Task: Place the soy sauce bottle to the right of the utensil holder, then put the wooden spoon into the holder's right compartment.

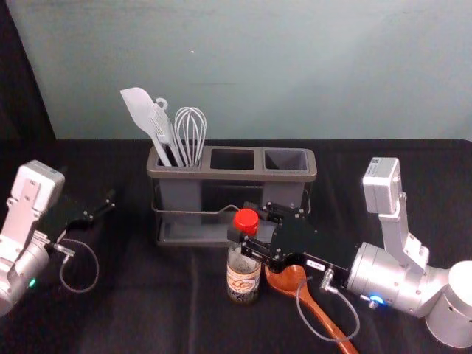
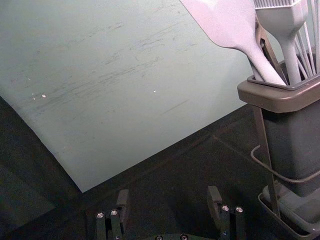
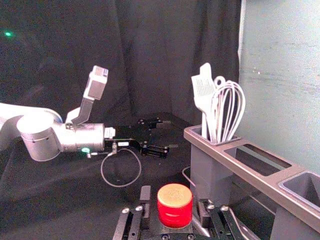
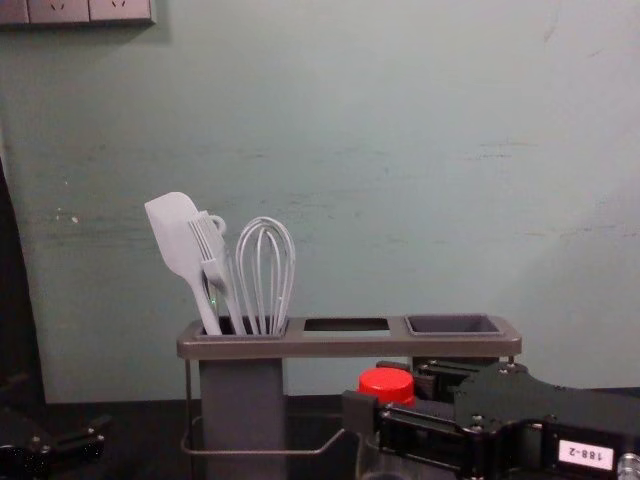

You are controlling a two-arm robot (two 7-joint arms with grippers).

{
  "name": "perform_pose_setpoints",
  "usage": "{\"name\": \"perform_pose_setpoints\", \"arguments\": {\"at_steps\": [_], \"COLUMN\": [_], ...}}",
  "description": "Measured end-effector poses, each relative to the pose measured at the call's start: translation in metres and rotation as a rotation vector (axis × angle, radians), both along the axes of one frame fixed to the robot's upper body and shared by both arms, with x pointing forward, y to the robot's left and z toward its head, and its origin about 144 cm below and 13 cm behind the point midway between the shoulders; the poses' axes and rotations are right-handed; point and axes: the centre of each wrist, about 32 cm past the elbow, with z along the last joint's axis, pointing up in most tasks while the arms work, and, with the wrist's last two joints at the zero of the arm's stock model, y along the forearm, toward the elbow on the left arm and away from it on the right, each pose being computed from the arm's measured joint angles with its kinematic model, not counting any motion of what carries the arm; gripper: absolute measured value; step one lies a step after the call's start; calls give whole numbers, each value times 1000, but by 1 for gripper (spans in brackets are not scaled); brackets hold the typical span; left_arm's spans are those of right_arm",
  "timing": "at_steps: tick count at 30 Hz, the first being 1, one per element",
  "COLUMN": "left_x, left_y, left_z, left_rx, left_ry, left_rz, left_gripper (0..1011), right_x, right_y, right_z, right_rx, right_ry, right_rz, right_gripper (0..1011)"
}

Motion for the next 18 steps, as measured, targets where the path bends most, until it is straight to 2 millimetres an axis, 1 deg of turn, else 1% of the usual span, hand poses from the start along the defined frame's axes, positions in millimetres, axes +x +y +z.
{"name": "perform_pose_setpoints", "arguments": {"at_steps": [1, 2, 5, 6, 18], "left_x": [0, 0, 0, 0, 0], "left_y": [0, 0, 0, 0, 0], "left_z": [0, 0, 0, 0, 0], "left_rx": [0, 0, 0, 0, 0], "left_ry": [0, 0, 0, 0, 0], "left_rz": [0, 0, 0, 0, 0], "left_gripper": [1011, 1011, 1011, 1011, 1012], "right_x": [0, 0, 0, 0, 0], "right_y": [0, 0, 0, 0, 0], "right_z": [0, 0, 0, 0, 0], "right_rx": [0, 0, 0, 0, 1], "right_ry": [0, 0, 0, 0, -1], "right_rz": [0, 0, 0, 0, 0], "right_gripper": [557, 494, 433, 384, 380]}}
